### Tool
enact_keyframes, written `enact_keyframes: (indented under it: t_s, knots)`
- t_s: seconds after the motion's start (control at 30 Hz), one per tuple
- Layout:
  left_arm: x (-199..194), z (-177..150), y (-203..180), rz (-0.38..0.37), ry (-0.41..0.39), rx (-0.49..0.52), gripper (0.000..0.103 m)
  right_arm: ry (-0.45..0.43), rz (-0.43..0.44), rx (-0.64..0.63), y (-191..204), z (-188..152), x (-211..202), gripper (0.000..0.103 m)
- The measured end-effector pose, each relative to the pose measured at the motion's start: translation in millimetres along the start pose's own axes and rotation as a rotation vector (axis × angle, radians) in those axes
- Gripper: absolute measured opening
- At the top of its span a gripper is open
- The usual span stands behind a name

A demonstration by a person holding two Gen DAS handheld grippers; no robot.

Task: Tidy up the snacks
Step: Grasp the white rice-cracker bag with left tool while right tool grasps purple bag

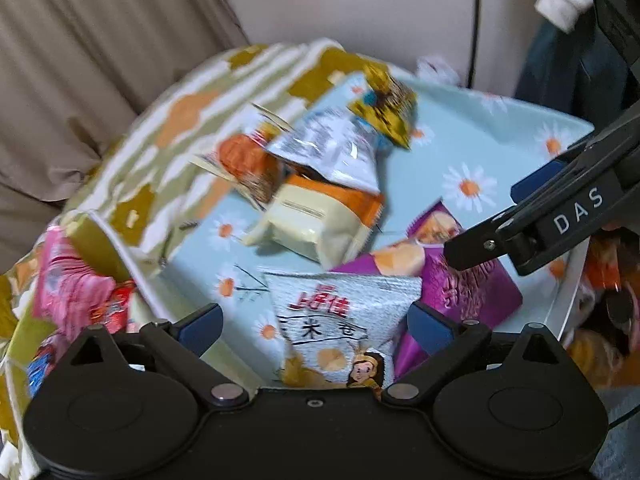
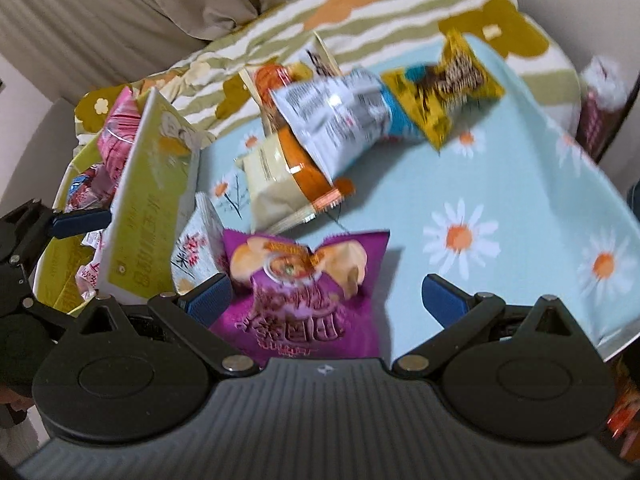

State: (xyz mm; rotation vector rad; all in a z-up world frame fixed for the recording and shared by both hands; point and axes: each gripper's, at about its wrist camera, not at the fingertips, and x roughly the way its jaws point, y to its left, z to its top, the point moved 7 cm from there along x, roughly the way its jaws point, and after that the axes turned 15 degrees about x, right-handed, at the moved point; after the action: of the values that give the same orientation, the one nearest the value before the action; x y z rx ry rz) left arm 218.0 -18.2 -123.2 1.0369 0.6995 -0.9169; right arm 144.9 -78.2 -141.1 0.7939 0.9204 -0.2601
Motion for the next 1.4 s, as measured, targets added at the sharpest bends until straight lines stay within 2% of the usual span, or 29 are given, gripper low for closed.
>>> enact_keyframes:
  t_s: [0.17, 0.43, 0.63, 0.8, 1.03, 1.17, 1.27, 1.4]
  knots:
    - [24.1, 1.3, -6.4, -0.055, 0.077, 0.055, 0.1, 0.024, 0.014, 0.052, -6.5, -4.5, 12.6, 0.103]
    - [43.4, 2.3, -5.8, -0.112, 0.148, 0.037, 0.101, 0.081, 0.064, 0.138, -7.5, -13.5, 43.3, 0.103]
    - [57.6, -0.7, -4.4, -0.152, 0.204, -0.023, 0.1, 0.07, 0.088, 0.144, -13.9, -11.7, 45.9, 0.102]
    - [61.2, 5.4, -5.0, -0.136, 0.21, -0.037, 0.1, 0.044, 0.091, 0.14, -24.9, -3.8, 37.9, 0.096]
    - [75.0, 10.9, -14.3, -0.091, 0.242, 0.02, 0.097, 0.026, 0.079, 0.152, -45.7, 4.1, 25.8, 0.095]
    - [81.9, 13.5, -15.7, -0.015, 0.248, 0.043, 0.089, 0.024, 0.077, 0.167, -57.3, 6.6, 20.1, 0.095]
    - [86.9, 12.1, -16.6, 0.031, 0.251, 0.06, 0.077, 0.025, 0.08, 0.172, -62.9, 7.9, 17.5, 0.095]
    - [85.4, 9.2, -13.1, 0.061, 0.226, 0.03, 0.064, 0.033, 0.087, 0.163, -65.3, 9.3, 15.8, 0.095]
